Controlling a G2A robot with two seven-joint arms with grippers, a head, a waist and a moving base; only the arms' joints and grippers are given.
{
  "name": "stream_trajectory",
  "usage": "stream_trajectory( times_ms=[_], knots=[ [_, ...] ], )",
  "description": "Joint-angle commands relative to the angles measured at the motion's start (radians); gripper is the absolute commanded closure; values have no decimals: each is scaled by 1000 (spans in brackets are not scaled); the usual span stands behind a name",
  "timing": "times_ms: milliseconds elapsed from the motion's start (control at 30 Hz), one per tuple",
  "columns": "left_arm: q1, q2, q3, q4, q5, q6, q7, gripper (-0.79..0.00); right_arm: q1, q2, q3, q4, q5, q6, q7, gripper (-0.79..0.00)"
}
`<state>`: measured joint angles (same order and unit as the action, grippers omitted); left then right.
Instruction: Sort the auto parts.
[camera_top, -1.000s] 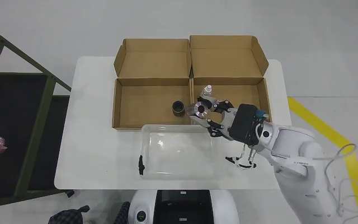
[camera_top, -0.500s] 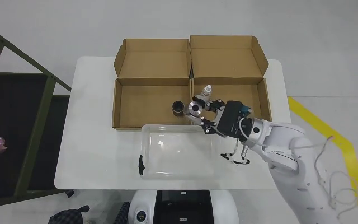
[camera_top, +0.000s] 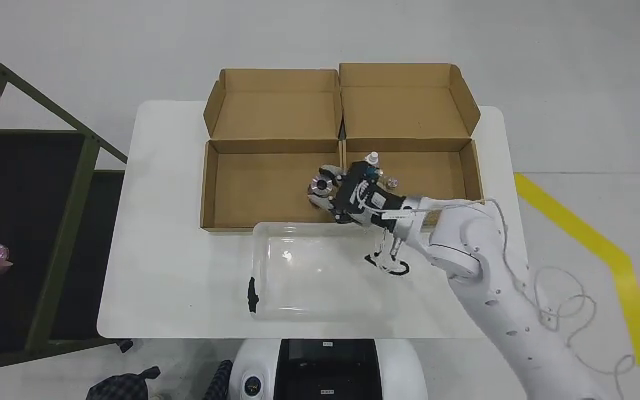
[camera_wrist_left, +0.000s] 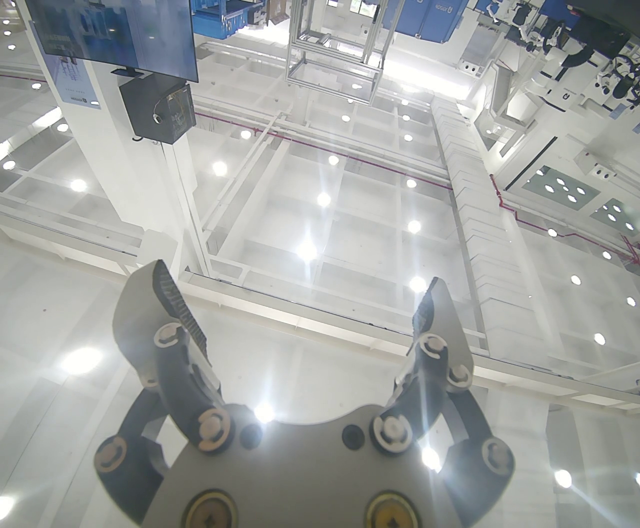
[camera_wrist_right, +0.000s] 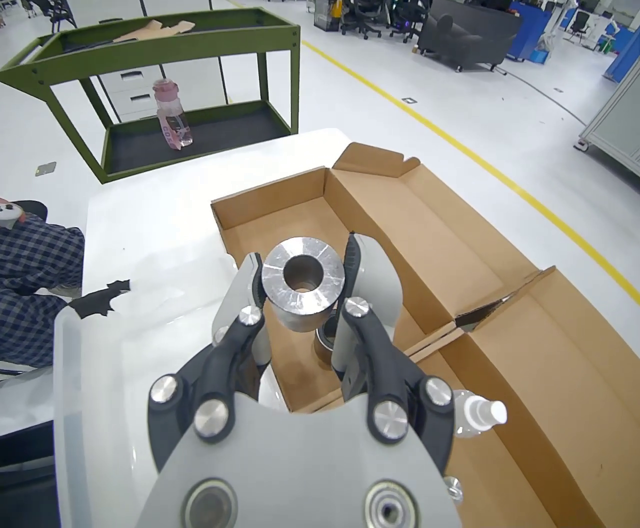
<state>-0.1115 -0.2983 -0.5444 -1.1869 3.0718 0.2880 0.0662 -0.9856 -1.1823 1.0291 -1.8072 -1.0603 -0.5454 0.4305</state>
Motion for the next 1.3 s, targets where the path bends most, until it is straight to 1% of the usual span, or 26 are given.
stream_trajectory(
  times_ms=[0,400,800,1033,1267],
  knots=[
    [0,0,0,0,0,0,0,-785,34,-8,-27,37,1,17,6,0],
    [0,0,0,0,0,0,0,-785,221,-69,-180,255,-22,119,19,0],
    [0,0,0,0,0,0,0,-785,378,-150,-313,504,-14,201,21,0],
    [0,0,0,0,0,0,0,-785,439,-197,-369,638,0,231,19,0],
    [0,0,0,0,0,0,0,-785,470,-233,-398,713,10,238,17,0]
  ],
)
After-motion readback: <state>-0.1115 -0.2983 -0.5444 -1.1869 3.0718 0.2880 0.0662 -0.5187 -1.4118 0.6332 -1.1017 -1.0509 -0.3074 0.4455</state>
